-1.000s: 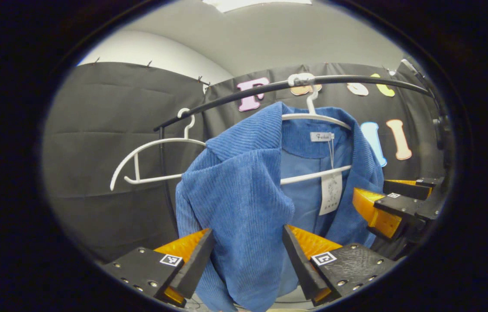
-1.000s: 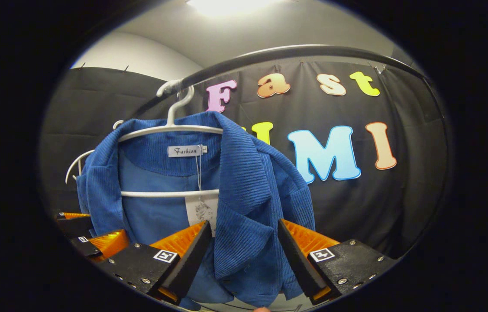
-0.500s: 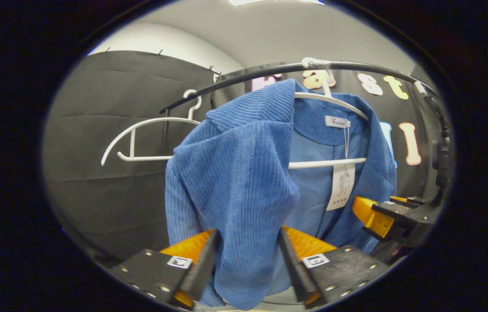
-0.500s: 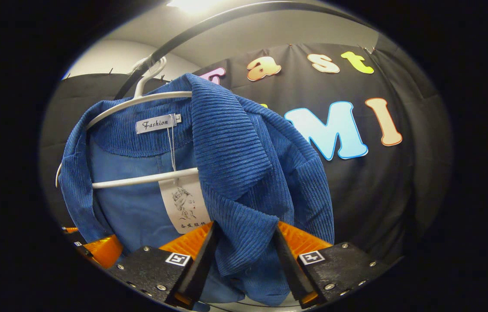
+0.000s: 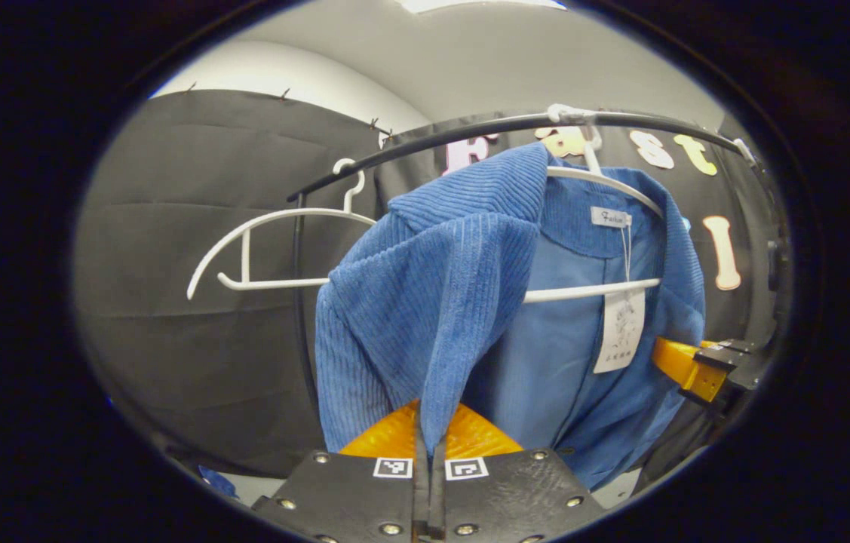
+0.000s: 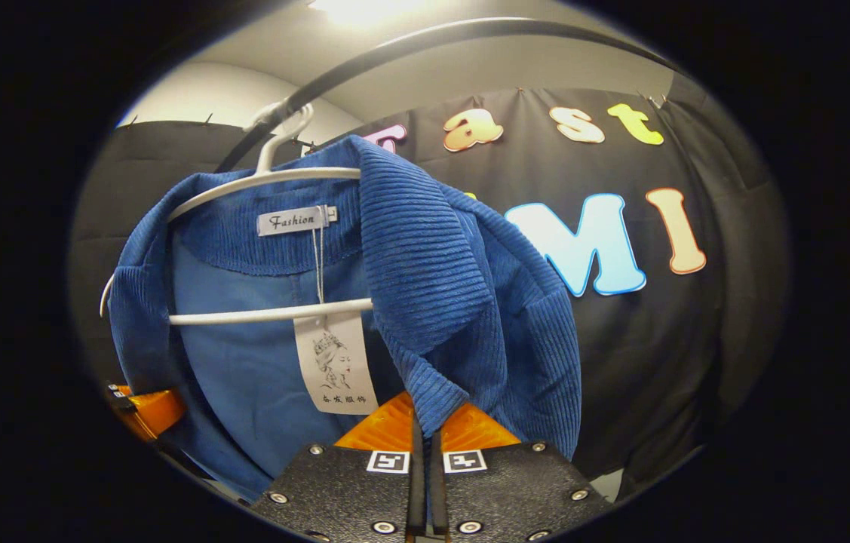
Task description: Grasp the clothes on the hanger with both hands and then place them into the laundry hamper below.
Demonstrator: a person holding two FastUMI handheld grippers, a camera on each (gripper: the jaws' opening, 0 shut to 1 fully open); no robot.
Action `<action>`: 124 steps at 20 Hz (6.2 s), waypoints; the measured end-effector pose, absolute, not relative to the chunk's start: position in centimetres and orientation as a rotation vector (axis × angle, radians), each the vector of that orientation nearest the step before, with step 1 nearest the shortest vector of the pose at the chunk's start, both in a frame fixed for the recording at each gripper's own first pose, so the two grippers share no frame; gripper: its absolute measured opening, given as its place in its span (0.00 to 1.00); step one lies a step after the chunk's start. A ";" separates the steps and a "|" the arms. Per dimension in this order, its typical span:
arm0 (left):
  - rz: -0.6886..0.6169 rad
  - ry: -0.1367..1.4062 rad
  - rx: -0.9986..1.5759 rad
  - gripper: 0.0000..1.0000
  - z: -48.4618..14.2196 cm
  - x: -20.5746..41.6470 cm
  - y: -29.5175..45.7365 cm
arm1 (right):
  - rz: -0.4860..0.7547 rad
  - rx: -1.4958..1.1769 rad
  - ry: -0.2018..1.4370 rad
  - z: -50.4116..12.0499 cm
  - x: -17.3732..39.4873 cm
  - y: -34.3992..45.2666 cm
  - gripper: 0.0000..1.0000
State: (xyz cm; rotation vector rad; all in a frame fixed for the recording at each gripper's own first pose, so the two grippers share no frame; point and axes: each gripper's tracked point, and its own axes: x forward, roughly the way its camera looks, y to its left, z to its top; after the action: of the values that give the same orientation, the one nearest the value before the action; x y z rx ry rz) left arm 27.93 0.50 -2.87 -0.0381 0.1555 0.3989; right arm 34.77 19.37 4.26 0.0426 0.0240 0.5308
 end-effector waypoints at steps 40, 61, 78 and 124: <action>0.393 -0.160 0.343 0.01 20.5 24.5 12.0 | 0.314 -0.079 -0.405 17.8 40.0 8.4 0.02; 0.377 -0.098 0.484 0.05 16.7 27.8 13.2 | 0.332 -0.104 -0.387 15.9 40.1 9.0 0.02; 0.239 0.083 0.257 0.05 2.6 28.0 9.4 | 0.264 -0.079 -0.045 3.4 46.2 7.7 0.02; -0.087 0.311 -0.136 0.00 -17.9 6.6 -3.1 | 0.477 -0.115 0.343 -14.6 5.8 15.8 0.03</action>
State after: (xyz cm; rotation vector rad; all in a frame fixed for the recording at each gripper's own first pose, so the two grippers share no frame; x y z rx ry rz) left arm 6.55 -3.06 -17.94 -0.1358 0.3105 -0.0875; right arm 5.76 15.76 -14.63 -0.1149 0.3430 0.4769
